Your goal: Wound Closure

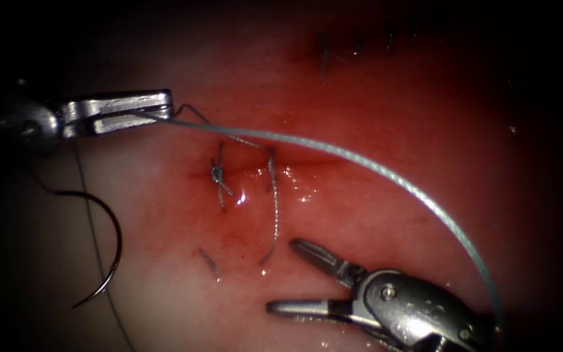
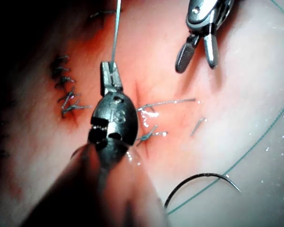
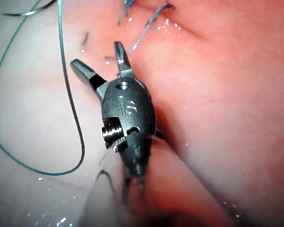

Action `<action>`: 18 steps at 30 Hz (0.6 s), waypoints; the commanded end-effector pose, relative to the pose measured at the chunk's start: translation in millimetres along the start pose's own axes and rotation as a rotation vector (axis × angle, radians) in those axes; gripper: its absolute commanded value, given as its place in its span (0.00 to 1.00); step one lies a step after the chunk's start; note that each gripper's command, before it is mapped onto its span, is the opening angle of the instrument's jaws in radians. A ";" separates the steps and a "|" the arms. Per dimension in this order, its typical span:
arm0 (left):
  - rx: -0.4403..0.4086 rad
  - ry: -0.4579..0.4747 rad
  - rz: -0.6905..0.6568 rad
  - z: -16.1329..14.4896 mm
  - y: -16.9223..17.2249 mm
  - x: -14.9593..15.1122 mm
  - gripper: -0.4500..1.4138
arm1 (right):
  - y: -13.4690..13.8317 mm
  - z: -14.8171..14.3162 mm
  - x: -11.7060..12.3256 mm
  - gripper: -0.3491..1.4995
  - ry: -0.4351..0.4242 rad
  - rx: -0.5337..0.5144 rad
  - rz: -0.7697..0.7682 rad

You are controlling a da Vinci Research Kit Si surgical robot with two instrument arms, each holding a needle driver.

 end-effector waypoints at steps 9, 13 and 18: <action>-0.133 0.065 0.030 0.7 2.3 1.1 0.00 | 4.1 6.2 1.8 0.00 -0.074 0.202 -0.309; -0.140 0.075 0.045 1.7 3.1 1.0 0.00 | 4.4 8.7 2.3 0.00 -0.119 0.224 -0.252; -0.141 0.085 0.058 3.3 3.7 0.9 0.00 | 4.6 11.9 2.4 0.00 -0.114 0.236 -0.240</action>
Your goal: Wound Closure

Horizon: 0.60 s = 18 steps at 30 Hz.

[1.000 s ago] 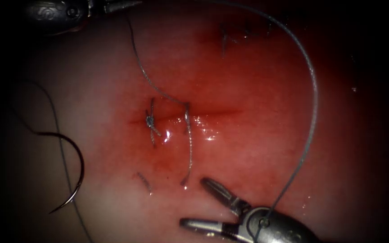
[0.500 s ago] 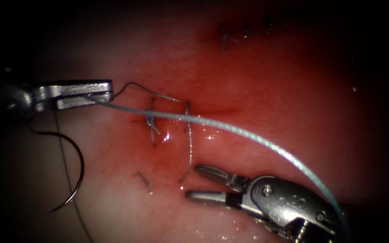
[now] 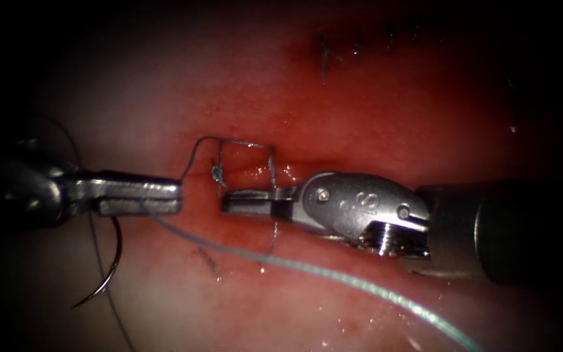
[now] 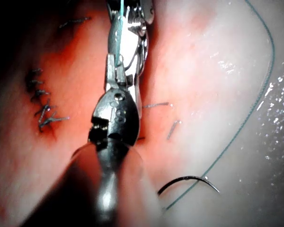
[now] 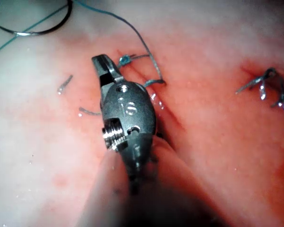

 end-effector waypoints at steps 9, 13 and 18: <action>0.036 0.048 0.037 2.4 0.1 -0.8 0.00 | 1.0 6.8 -0.4 0.00 0.123 0.039 0.046; 0.035 0.062 0.018 2.4 0.8 -0.8 0.00 | 2.7 7.6 -0.1 0.00 0.239 0.040 0.109; 0.055 0.045 -0.029 1.5 1.9 -1.4 0.00 | 4.8 7.5 0.0 0.00 0.407 0.092 0.264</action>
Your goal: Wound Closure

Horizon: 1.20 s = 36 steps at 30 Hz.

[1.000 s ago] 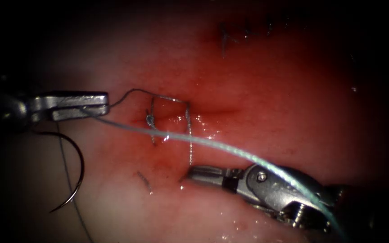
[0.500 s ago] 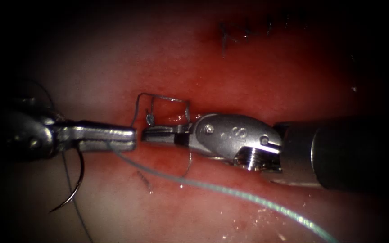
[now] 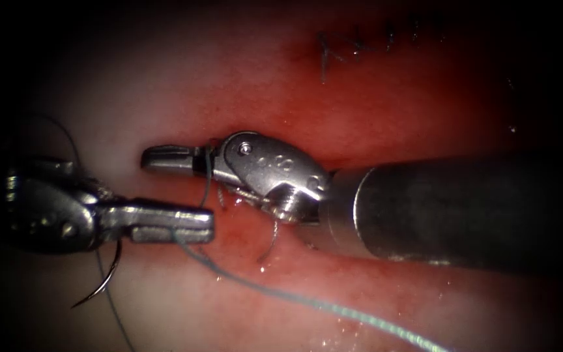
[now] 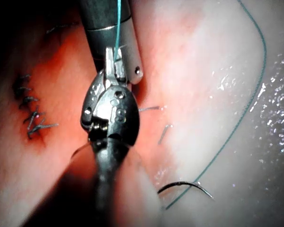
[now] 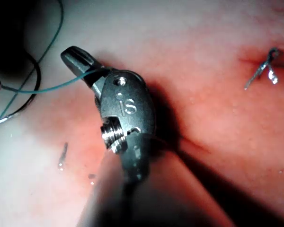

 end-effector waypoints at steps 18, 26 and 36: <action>0.059 -0.039 -0.085 -1.3 0.5 -8.2 0.00 | -0.5 -3.9 3.3 0.00 0.226 0.275 0.161; 0.077 -0.057 -0.101 -0.5 -0.1 -11.3 0.00 | -1.1 -6.6 4.1 0.00 0.195 0.300 0.155; 0.072 -0.033 -0.110 1.2 -0.8 -12.0 0.00 | -1.3 -6.7 3.9 0.00 0.058 0.491 0.049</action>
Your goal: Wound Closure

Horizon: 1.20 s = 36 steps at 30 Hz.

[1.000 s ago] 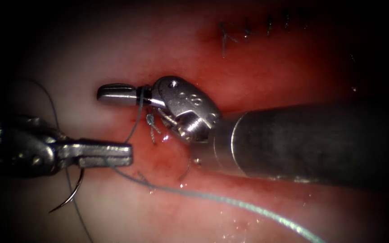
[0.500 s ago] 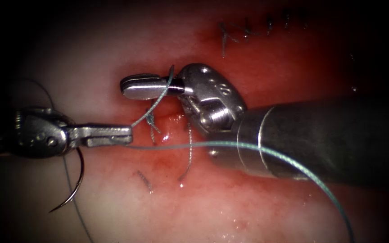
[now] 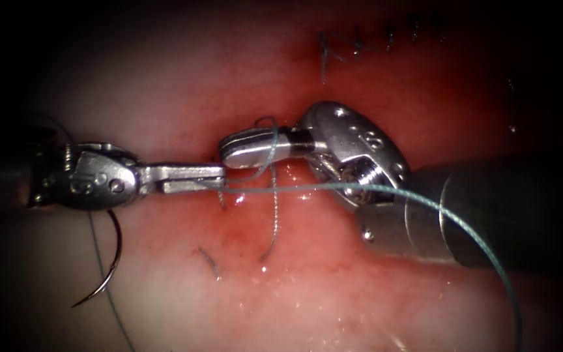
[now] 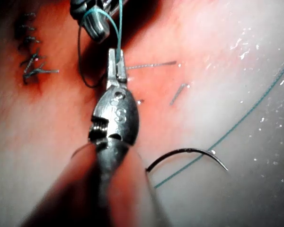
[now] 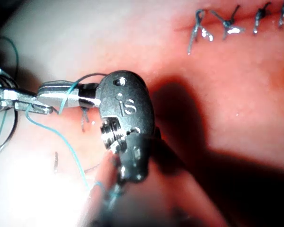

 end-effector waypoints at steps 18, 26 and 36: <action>0.009 0.035 -0.009 2.0 -2.1 -0.3 0.00 | -1.4 2.8 -2.5 0.00 -0.352 0.304 -0.128; 0.012 0.033 -0.003 2.9 -2.3 -0.9 0.00 | -1.1 5.3 -2.7 0.28 -0.555 0.312 -0.258; 0.000 0.042 -0.003 1.9 -2.0 -0.8 0.00 | -1.6 5.4 -3.3 0.51 -0.786 0.365 -0.347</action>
